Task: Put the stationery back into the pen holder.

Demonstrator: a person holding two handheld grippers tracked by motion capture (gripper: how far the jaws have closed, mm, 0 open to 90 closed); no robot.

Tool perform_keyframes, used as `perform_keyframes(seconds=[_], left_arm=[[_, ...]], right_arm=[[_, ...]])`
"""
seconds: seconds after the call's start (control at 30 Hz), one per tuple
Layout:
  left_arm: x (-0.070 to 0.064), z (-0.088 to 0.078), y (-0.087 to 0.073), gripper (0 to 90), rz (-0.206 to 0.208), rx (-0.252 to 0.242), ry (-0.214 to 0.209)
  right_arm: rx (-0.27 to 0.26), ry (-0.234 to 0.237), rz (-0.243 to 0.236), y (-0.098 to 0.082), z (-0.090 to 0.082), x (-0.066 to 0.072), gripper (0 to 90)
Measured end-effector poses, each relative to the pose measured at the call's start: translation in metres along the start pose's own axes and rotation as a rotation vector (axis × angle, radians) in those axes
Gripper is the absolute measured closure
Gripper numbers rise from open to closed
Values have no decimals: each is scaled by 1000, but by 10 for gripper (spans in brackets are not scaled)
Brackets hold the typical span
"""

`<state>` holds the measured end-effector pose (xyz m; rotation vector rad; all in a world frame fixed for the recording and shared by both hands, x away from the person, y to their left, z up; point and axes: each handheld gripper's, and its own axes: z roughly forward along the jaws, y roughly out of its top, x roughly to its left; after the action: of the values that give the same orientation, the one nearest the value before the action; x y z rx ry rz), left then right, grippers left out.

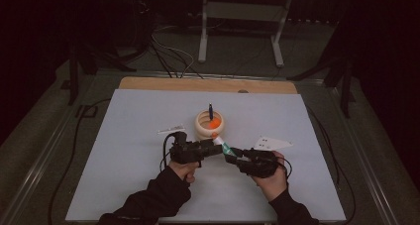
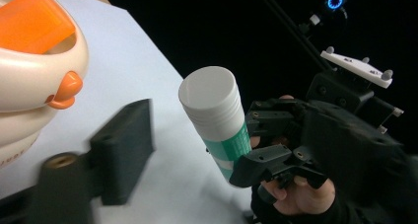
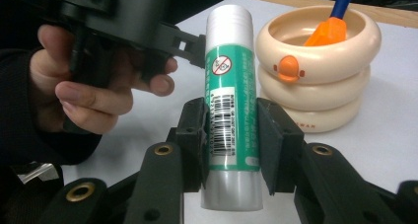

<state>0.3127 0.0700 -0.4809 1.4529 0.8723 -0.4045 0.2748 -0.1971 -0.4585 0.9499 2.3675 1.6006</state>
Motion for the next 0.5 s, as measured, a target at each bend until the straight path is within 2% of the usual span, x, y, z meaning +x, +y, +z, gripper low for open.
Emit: perform_keyframes(seconds=[0.23,0.37,0.5], left_arm=[[4,2,-3,399,-25,-14,-26],[3,4,-4,433,-12,-20,-16],[4,4,-4,520,-15,-39,-18]], right_arm=[[-1,11,-6,2,3,2,657],[-3,18,-11,3,4,3,657],[0,19,-19,3,5,5,657]])
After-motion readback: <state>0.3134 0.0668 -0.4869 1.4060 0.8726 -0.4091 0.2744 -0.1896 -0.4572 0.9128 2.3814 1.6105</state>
